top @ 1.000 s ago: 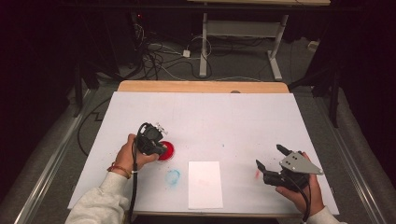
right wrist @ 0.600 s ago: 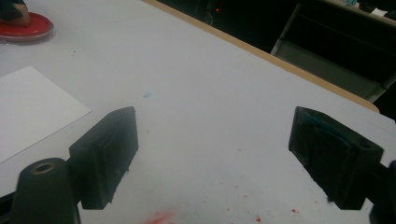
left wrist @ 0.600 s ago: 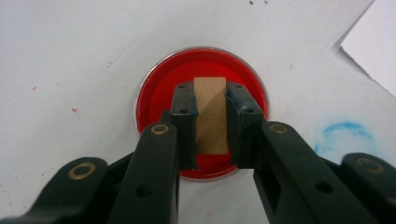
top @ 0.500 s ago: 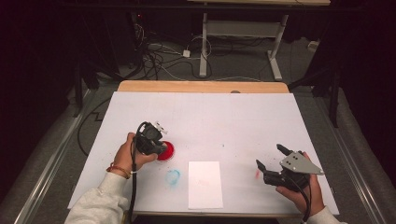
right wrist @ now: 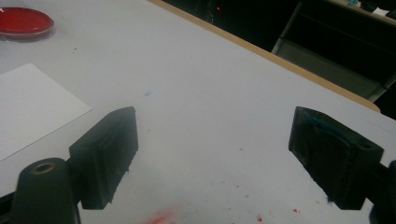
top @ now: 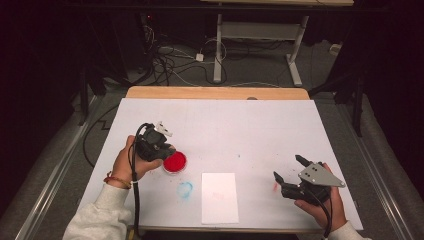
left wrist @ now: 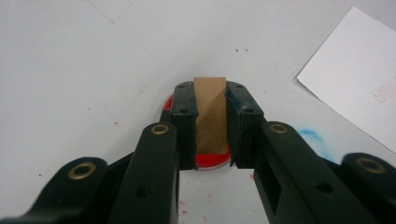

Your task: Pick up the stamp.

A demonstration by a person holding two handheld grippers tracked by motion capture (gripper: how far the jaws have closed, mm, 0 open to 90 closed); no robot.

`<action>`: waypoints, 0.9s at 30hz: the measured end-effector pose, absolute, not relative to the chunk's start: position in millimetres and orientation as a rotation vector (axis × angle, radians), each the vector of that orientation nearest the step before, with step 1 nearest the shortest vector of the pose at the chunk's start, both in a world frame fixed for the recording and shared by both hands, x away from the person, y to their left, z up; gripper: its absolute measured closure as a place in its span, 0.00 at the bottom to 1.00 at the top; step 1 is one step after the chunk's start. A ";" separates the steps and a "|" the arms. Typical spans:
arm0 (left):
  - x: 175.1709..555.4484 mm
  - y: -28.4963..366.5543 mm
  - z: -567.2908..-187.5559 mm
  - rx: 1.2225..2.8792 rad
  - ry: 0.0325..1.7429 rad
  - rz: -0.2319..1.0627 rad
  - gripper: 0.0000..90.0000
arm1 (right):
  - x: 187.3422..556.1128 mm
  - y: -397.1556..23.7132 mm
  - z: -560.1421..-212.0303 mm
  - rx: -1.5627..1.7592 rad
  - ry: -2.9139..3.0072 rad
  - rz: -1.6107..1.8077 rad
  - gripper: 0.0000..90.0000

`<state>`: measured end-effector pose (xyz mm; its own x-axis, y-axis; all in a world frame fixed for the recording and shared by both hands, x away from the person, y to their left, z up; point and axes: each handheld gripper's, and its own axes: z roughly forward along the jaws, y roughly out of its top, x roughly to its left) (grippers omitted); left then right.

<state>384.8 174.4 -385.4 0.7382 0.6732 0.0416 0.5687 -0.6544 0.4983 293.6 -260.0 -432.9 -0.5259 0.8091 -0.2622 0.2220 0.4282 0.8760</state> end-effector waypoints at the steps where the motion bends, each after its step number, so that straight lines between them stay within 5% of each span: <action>1: 386.1 174.0 -387.7 2.487 0.944 0.301 0.82 | 293.4 -259.9 -432.9 0.864 1.989 1.074 0.18; 27: 403.1 159.3 -436.4 2.594 0.983 0.207 0.82 | 293.4 -260.2 -433.2 0.860 1.996 1.069 0.18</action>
<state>403.1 159.3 -436.4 0.7473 0.6644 0.0099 0.6119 -0.6939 0.3795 293.4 -260.2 -433.2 -0.5312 0.8036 -0.2685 0.2215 0.4376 0.8714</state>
